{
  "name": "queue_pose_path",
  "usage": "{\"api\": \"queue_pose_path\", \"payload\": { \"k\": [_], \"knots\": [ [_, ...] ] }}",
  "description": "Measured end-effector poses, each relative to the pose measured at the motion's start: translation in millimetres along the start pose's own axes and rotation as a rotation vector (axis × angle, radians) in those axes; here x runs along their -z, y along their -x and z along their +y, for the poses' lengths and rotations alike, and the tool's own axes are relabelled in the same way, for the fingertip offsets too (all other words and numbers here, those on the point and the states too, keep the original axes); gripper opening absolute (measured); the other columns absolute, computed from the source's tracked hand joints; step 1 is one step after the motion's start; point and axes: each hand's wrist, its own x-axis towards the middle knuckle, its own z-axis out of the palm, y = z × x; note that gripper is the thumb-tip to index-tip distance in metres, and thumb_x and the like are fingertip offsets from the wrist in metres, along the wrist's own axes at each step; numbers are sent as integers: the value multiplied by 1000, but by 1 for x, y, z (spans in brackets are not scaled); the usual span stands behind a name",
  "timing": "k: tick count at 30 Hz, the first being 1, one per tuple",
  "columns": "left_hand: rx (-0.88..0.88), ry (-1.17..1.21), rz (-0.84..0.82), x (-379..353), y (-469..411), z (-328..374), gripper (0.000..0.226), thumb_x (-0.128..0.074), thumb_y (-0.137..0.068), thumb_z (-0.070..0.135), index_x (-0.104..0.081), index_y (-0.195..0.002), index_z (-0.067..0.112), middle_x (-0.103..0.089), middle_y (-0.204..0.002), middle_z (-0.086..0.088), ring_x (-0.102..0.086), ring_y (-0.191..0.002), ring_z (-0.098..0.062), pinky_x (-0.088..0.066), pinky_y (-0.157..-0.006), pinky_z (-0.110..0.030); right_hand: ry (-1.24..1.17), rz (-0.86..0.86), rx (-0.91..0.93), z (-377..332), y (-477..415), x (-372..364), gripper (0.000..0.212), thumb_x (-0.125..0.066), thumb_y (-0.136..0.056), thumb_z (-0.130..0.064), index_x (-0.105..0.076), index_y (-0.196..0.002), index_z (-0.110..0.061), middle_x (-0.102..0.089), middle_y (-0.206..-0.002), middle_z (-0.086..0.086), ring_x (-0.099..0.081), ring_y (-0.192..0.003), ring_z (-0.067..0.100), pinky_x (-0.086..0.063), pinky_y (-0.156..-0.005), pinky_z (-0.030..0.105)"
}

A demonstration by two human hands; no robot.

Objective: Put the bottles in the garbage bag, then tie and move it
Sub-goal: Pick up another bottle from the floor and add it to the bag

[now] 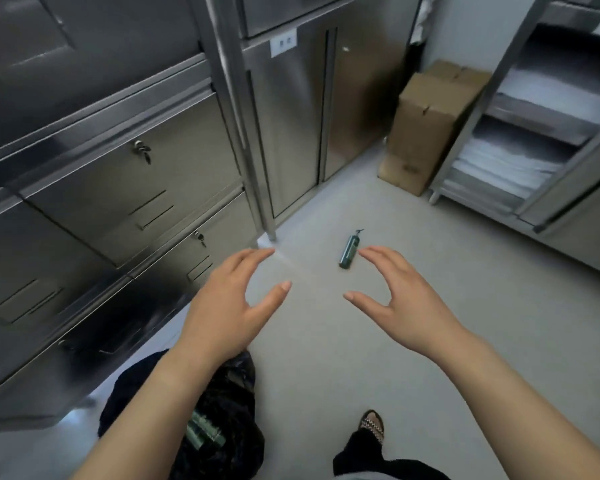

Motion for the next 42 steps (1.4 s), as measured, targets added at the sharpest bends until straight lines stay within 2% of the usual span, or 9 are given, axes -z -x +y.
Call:
{"api": "queue_pose_path", "payload": {
  "k": [5,8,11,17,21,26,30,36,42],
  "knots": [
    [22,30,-46,-75,-79,72,53,-43,-81,65,-45,-128,40,-47,-135,17,-43,-124,-6,-38,-95,-28,-27,71,-43,88,-26,69,69,-57,-79,-56,-36,-138,-28,-35,-145,-11,-30,-133,3,-17,-103,12],
    [43,31,-113,-112,-125,102,53,-43,-82,64,-45,-129,39,-47,-136,14,-48,-116,-7,-45,-94,-36,-102,119,-98,137,-37,101,66,-59,-78,-55,-40,-135,-30,-38,-132,-20,-32,-121,-8,-16,-96,2],
    [85,7,-176,-132,-157,117,54,-41,-82,65,-45,-130,40,-48,-135,12,-53,-101,-6,-47,-90,-38,-150,119,-146,173,-50,118,65,-61,-77,-54,-41,-135,-30,-36,-126,-25,-33,-113,-12,-23,-97,11],
    [88,-83,-227,-141,-232,103,57,-39,-80,67,-44,-130,40,-49,-135,10,-45,-123,-11,-41,-94,-31,-261,124,-214,211,-120,113,66,-61,-73,-56,-44,-132,-32,-40,-125,-24,-40,-112,-7,-28,-96,15],
    [104,-70,-184,-147,-303,78,52,-45,-86,58,-47,-131,32,-49,-137,4,-46,-123,-13,-36,-93,-26,-258,94,-235,222,-191,107,61,-65,-77,-49,-46,-131,-28,-40,-121,-21,-41,-109,-5,-28,-93,14],
    [40,-102,-313,-161,-369,63,56,-40,-85,64,-45,-132,34,-48,-138,6,-47,-122,-13,-42,-98,-34,-245,111,-334,231,-243,103,57,-66,-79,-45,-48,-130,-26,-44,-120,-18,-44,-109,-1,-29,-91,13],
    [-3,-94,-294,-160,-431,65,58,-37,-84,66,-44,-132,34,-49,-138,8,-49,-120,-13,-46,-95,-37,-210,130,-342,245,-294,118,58,-65,-80,-46,-47,-131,-25,-46,-126,-14,-45,-111,1,-29,-91,14],
    [102,-111,-308,-176,-492,56,57,-37,-85,64,-42,-133,34,-46,-140,8,-46,-124,-14,-43,-99,-38,-240,-16,-329,286,-369,111,58,-65,-81,-43,-46,-132,-22,-46,-135,-7,-45,-119,6,-32,-97,17],
    [300,-129,-222,-230,-527,39,55,-38,-83,65,-45,-129,36,-50,-136,5,-54,-111,-15,-42,-94,-33,-269,-209,-298,362,-455,83,61,-65,-82,-42,-44,-134,-18,-44,-138,-1,-43,-125,14,-30,-100,20]
  ]
}}
